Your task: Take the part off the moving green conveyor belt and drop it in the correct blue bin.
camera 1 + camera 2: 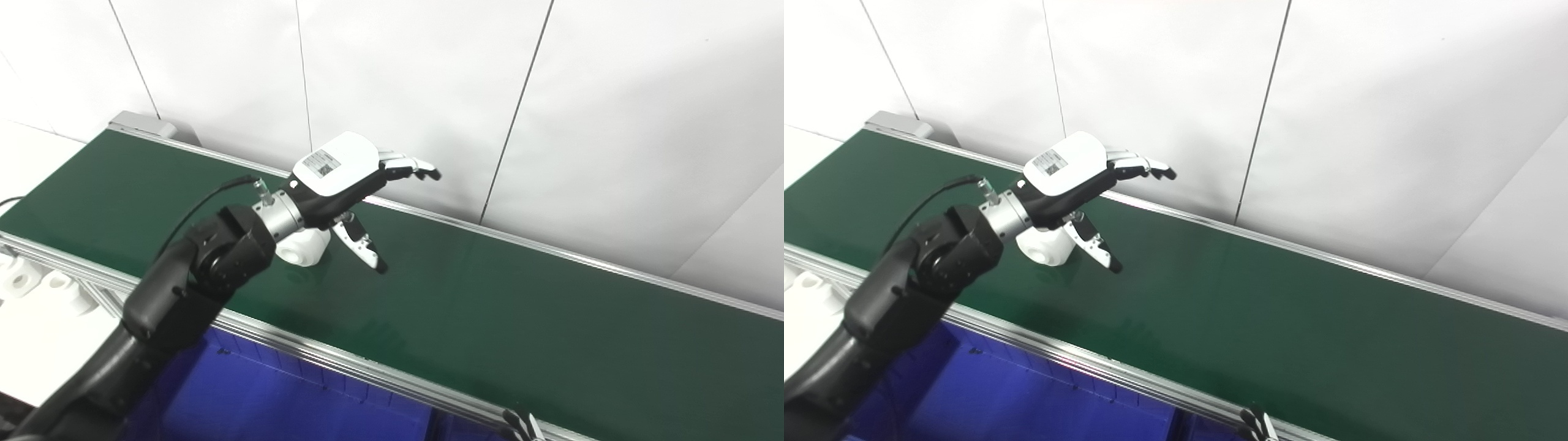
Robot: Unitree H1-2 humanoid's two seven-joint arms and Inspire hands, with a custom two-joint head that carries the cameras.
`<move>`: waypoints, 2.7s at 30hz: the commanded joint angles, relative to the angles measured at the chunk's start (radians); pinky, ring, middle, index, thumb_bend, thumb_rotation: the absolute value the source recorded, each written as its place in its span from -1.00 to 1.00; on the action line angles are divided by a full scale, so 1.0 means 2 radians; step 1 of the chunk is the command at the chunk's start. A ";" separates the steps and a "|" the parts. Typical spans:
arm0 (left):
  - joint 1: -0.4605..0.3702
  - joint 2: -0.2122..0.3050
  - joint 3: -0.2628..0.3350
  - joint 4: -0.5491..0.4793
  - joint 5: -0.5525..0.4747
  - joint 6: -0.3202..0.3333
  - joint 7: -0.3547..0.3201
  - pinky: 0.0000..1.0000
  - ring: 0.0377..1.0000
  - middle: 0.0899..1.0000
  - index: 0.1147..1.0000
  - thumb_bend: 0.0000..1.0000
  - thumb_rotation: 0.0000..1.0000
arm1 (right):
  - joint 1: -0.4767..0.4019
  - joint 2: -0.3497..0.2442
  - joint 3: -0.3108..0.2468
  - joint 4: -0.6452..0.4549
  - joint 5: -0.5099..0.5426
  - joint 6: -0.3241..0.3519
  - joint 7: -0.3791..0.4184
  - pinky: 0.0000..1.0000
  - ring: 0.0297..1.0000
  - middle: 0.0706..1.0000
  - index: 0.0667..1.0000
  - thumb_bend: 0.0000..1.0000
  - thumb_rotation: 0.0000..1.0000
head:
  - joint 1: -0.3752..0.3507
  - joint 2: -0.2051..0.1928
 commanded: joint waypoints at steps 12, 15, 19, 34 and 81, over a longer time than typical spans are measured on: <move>-0.077 0.048 -0.038 0.066 0.038 0.015 -0.085 0.45 0.61 0.65 0.56 1.00 -0.63 | 0.008 0.006 -0.013 -0.016 0.001 -0.026 0.018 0.42 0.60 0.73 0.87 0.67 0.97 | 0.000 0.005; -0.081 0.052 -0.045 0.078 0.040 0.018 -0.100 0.46 0.63 0.66 0.56 1.00 -0.65 | 0.009 0.006 -0.015 -0.017 0.000 -0.026 0.019 0.42 0.60 0.73 0.87 0.67 0.97 | 0.000 0.006; -0.082 0.057 -0.055 0.105 0.045 0.010 -0.096 0.44 0.62 0.64 0.53 1.00 -0.65 | 0.014 0.006 -0.019 -0.021 0.001 -0.026 0.024 0.43 0.61 0.73 0.87 0.68 0.99 | 0.000 0.009; -0.063 0.045 -0.082 0.161 0.107 0.031 -0.035 0.44 0.60 0.61 0.53 1.00 -0.60 | 0.025 0.012 -0.033 -0.032 0.003 -0.026 0.044 0.45 0.62 0.73 0.88 0.68 1.00 | -0.002 0.018; -0.084 -0.076 -0.165 0.330 -0.044 0.062 -0.010 -0.32 -0.26 -0.19 -0.13 0.05 -0.99 | 0.034 0.041 -0.057 -0.029 0.010 -0.026 0.084 0.38 0.54 0.65 0.83 0.67 1.00 | -0.034 0.030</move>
